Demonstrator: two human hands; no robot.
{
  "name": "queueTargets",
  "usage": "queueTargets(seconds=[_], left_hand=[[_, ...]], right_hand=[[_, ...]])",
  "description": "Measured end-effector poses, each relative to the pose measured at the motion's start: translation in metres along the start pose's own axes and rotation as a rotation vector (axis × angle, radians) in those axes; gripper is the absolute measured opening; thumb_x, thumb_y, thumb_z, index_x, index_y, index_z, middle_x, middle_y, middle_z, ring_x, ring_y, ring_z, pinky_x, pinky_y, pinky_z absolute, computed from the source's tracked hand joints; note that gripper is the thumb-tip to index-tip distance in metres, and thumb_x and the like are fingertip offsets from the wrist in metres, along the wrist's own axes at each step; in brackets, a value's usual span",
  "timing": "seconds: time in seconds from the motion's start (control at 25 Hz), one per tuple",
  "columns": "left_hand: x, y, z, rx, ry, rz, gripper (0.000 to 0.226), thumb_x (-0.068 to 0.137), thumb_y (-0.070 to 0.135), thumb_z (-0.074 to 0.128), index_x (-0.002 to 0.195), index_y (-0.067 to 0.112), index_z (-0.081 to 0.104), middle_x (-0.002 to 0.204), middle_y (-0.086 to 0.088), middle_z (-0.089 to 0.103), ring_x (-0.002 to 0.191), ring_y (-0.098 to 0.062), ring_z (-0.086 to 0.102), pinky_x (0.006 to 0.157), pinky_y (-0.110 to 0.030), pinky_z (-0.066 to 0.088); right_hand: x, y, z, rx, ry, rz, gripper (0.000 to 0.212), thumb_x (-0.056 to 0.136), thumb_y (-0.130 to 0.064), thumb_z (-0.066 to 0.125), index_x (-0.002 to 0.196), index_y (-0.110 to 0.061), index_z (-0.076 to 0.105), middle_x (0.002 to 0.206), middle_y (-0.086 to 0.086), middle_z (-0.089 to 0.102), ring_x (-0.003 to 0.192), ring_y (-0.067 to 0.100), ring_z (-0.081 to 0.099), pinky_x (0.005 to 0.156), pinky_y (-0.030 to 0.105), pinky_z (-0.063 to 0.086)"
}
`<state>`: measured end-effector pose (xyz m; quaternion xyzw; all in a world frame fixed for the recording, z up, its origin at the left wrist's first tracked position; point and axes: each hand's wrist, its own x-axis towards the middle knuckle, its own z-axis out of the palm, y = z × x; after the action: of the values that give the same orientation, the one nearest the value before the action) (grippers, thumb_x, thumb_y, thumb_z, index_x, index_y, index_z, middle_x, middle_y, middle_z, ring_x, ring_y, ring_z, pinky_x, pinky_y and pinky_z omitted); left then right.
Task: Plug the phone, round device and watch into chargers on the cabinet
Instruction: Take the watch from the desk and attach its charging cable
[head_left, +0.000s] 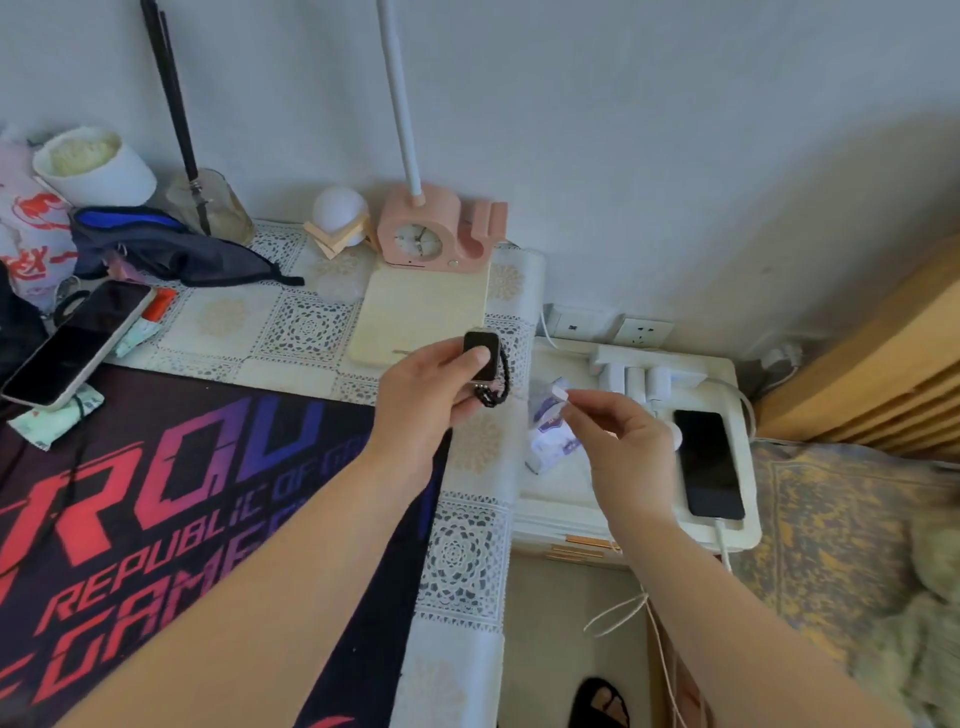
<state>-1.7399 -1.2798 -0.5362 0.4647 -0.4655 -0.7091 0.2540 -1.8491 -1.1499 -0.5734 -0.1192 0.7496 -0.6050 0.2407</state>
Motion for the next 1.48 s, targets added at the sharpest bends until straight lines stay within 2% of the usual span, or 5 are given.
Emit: queueTargets(seconds=[0.32,0.48,0.76,1.04,1.48], left_hand=[[-0.021,0.009,0.087,-0.089,-0.189,-0.287,0.026,0.081,0.018,0.072,0.104,0.009,0.067,0.109,-0.019,0.072,0.086,-0.028,0.075,0.07,-0.028,0.061],[-0.04,0.053,0.129,-0.113,-0.233,-0.241,0.03,0.08,0.017,0.072,0.107,0.005,0.067,0.105,-0.016,0.074,0.091,-0.031,0.074,0.074,-0.03,0.061],[-0.068,0.146,0.176,-0.113,-0.286,-0.068,0.02,0.077,0.02,0.076,0.095,0.011,0.07,0.1,-0.008,0.074,0.086,-0.026,0.074,0.08,-0.032,0.058],[-0.084,0.171,0.185,-0.106,-0.3,-0.029,0.024,0.078,0.02,0.075,0.099,0.01,0.07,0.103,-0.01,0.074,0.089,-0.028,0.074,0.079,-0.031,0.058],[-0.08,0.14,0.179,-0.081,-0.364,-0.07,0.032,0.082,0.024,0.071,0.111,0.011,0.07,0.109,-0.007,0.074,0.092,-0.024,0.074,0.081,-0.029,0.057]], right_hand=[[0.02,-0.031,-0.091,-0.248,0.075,-0.228,0.014,0.081,-0.009,0.071,0.083,-0.023,0.072,0.086,-0.005,0.069,0.078,0.002,0.061,0.063,0.008,0.047],[0.029,-0.081,-0.118,-0.322,0.097,-0.438,0.013,0.08,-0.008,0.072,0.083,-0.021,0.073,0.085,-0.009,0.066,0.084,0.0,0.059,0.067,0.005,0.043],[0.044,-0.18,-0.143,-0.269,0.108,-0.569,0.009,0.082,-0.011,0.07,0.084,-0.018,0.075,0.085,-0.012,0.066,0.082,0.001,0.059,0.068,0.009,0.046],[0.034,-0.204,-0.149,-0.241,0.067,-0.499,0.01,0.081,-0.015,0.071,0.08,-0.024,0.074,0.085,-0.012,0.068,0.076,0.005,0.062,0.071,0.023,0.051],[0.037,-0.188,-0.151,-0.277,-0.028,-0.44,0.013,0.084,-0.016,0.067,0.085,-0.027,0.074,0.087,-0.013,0.068,0.08,0.005,0.063,0.072,0.021,0.051]])
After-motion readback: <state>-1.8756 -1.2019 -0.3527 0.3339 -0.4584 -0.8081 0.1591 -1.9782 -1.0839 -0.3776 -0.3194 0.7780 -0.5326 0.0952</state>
